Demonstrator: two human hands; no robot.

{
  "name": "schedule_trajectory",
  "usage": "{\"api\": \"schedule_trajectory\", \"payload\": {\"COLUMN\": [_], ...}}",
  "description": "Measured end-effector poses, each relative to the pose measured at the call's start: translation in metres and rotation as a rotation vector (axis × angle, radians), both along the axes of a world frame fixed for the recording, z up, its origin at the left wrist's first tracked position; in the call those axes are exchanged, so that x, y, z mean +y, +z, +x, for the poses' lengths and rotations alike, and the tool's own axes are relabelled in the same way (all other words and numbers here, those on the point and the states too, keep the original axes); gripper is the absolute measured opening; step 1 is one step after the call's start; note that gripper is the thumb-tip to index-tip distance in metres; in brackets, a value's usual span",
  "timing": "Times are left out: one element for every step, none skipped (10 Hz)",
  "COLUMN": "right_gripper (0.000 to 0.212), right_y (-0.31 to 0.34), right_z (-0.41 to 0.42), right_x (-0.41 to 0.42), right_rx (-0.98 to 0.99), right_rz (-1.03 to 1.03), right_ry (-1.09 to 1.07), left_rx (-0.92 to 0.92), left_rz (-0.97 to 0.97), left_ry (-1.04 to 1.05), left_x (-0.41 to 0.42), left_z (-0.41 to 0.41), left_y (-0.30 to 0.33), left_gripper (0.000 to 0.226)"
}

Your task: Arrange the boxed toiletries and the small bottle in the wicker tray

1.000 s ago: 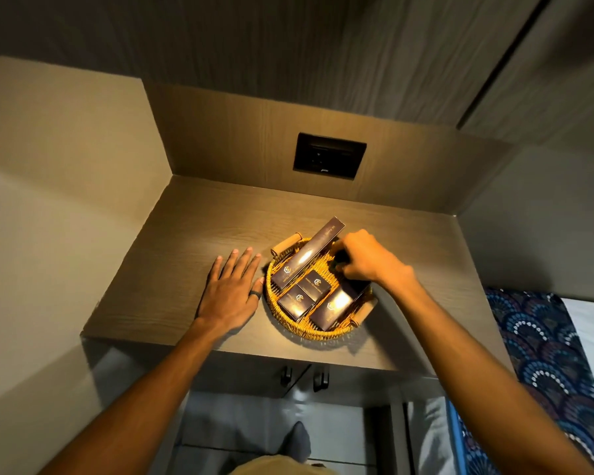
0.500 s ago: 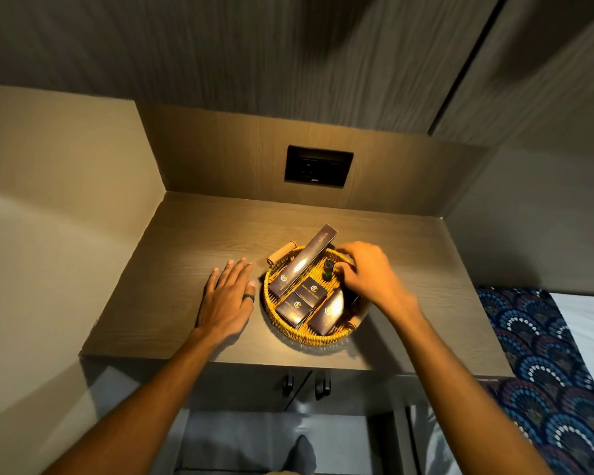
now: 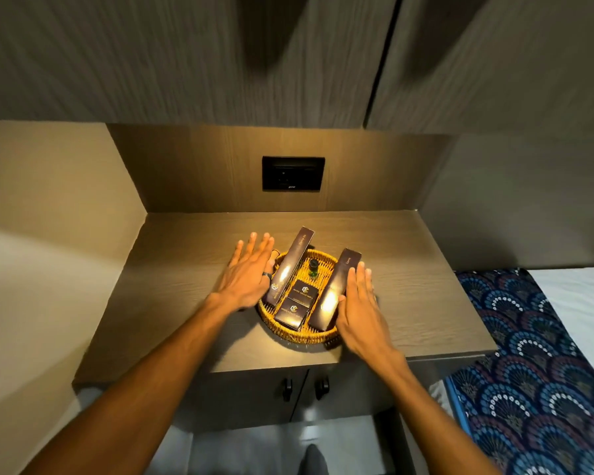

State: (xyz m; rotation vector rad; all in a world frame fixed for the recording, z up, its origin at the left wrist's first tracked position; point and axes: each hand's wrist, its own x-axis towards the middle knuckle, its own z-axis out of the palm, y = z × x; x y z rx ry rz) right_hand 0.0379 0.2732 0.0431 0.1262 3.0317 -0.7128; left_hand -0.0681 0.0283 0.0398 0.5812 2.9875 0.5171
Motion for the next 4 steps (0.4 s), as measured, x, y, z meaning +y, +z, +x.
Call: {"api": "schedule_trajectory", "payload": {"right_gripper": [0.063,0.063,0.063,0.064], "right_y": [0.001,0.003,0.009,0.011], "right_z": [-0.012,-0.022,-0.036,-0.047], "right_x": [0.018,0.026,0.027,0.026], "right_rx": [-0.007,-0.022,-0.022,-0.019], "right_rz": [0.000,0.005,0.025,0.033], "right_ry": [0.106,0.190,0.292,0.321], "left_rx": [0.071,0.085,0.063,0.052], "left_rz": [0.000,-0.052,-0.095,-0.084], "left_ry": [0.100,0.185,0.285,0.360], "left_x": [0.005,0.008,0.012,0.015], "left_z": [0.025,0.038,0.052,0.056], "left_y": [-0.005,-0.008,-0.006,-0.006], "left_gripper": [0.058,0.059,0.061,0.064]}}
